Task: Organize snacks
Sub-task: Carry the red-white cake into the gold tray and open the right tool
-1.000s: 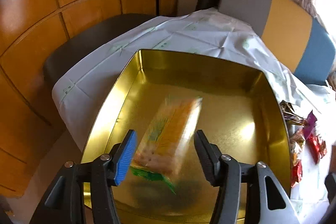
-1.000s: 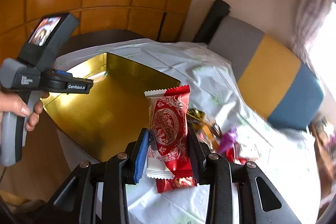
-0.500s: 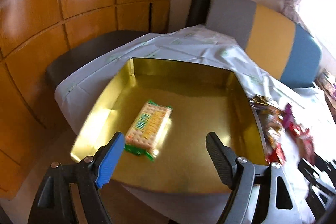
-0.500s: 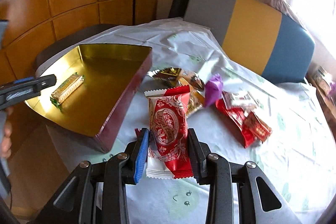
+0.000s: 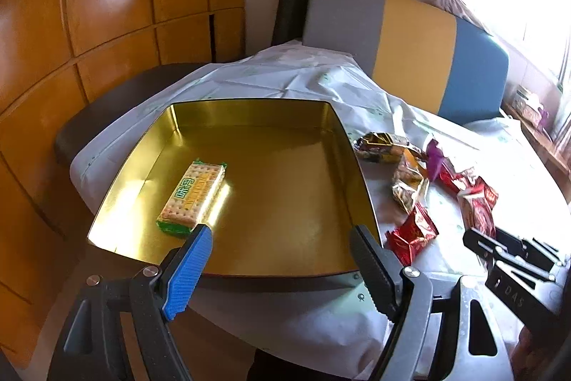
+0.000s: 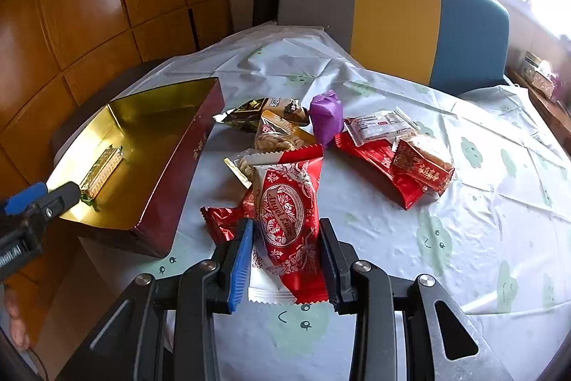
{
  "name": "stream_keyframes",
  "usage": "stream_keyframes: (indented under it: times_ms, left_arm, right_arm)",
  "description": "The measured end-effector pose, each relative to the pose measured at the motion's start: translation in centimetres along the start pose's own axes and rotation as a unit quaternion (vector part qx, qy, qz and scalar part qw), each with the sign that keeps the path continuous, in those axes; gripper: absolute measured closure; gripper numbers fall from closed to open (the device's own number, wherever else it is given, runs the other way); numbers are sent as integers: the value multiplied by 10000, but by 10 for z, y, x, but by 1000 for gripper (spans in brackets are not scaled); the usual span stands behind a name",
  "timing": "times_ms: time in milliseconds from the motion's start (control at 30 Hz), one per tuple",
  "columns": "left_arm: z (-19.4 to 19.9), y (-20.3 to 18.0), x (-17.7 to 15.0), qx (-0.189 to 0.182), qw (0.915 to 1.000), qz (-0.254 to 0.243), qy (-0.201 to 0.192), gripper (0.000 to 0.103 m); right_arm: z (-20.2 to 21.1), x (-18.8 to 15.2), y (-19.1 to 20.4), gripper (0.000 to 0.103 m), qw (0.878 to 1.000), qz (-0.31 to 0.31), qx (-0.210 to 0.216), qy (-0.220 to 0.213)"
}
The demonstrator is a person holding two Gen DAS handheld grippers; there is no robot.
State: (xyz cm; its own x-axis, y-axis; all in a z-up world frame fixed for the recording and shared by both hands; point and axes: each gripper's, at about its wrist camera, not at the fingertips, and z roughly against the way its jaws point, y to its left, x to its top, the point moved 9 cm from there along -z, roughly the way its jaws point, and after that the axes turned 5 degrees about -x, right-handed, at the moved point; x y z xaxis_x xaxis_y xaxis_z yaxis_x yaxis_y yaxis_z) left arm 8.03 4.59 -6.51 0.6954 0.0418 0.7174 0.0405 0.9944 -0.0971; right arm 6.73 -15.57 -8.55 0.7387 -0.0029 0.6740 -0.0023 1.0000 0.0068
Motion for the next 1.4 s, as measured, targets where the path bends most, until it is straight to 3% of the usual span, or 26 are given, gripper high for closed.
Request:
stream_keyframes:
  times_ms: [400, 900, 1133, 1400]
  left_arm:
    - [9, 16, 6, 130, 9997, 74, -178, 22]
    - [30, 82, 11, 574, 9947, 700, -495, 22]
    - [29, 110, 5, 718, 9914, 986, -483, 22]
    - [24, 126, 1, 767, 9895, 1140, -442, 22]
  right_arm:
    - [7, 19, 30, 67, 9991, 354, 199, -139]
    - [16, 75, 137, 66, 9881, 1236, 659, -635]
    - [10, 80, 175, 66, 9811, 1630, 725, -743]
    - [-4, 78, 189, 65, 9788, 1804, 713, -654]
